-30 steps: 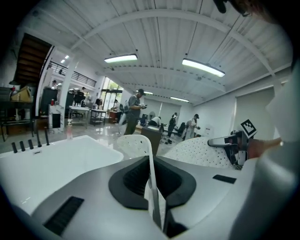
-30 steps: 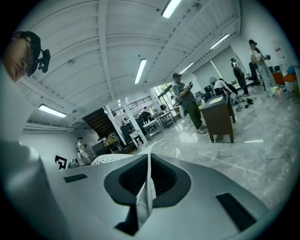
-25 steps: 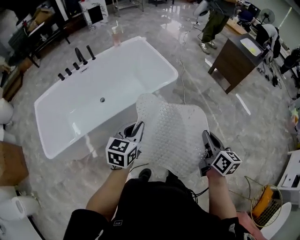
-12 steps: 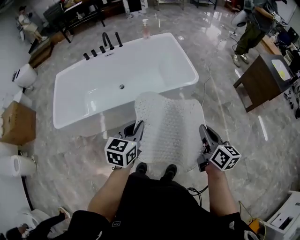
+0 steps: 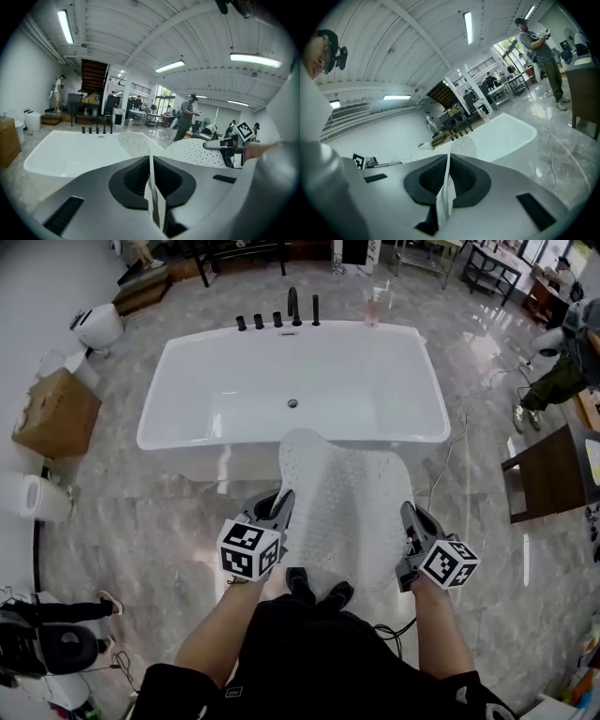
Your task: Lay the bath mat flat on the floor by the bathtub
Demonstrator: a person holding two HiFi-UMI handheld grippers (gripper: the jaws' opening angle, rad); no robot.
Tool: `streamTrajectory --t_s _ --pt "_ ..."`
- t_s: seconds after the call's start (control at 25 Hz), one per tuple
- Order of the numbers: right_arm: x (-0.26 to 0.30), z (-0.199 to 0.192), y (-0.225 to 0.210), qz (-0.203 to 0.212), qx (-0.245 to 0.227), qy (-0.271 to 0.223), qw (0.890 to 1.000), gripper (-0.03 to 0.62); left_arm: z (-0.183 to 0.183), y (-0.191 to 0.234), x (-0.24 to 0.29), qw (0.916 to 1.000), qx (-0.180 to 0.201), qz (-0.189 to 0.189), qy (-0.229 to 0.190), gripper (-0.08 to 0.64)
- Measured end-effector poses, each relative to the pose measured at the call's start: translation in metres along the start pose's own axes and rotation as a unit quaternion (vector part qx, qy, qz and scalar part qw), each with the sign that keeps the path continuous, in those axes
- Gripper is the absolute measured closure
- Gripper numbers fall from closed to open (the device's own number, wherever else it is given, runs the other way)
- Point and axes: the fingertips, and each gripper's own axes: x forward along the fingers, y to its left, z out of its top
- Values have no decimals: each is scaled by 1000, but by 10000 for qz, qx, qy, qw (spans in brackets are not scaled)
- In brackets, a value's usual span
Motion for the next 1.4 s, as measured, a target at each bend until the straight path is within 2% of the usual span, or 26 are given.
streamTrajectory --t_s 0.32,0.52,0.8,1.04,1.24,1.4 --pt "79 -31 38 -24 -285 484 9984 571 -45 90 -25 9990 -369 219 107 545" --pt "117 -63 36 -109 -325 741 9967 571 -80 128 -16 9978 -542 288 256 545" --pt "151 -107 31 -223 -302 1286 9910 571 -125 156 -5 9931 -917 356 640 545" --pt "185 -151 22 -111 -346 1709 9846 571 -168 173 16 9898 -1023 423 892 545" --pt "221 -198 -2 36 -590 2117 9756 571 -214 192 51 9860 -1167 472 1093 545" --pt "250 -228 -29 43 -552 2231 9732 571 -247 209 78 9838 -1211 526 1211 545"
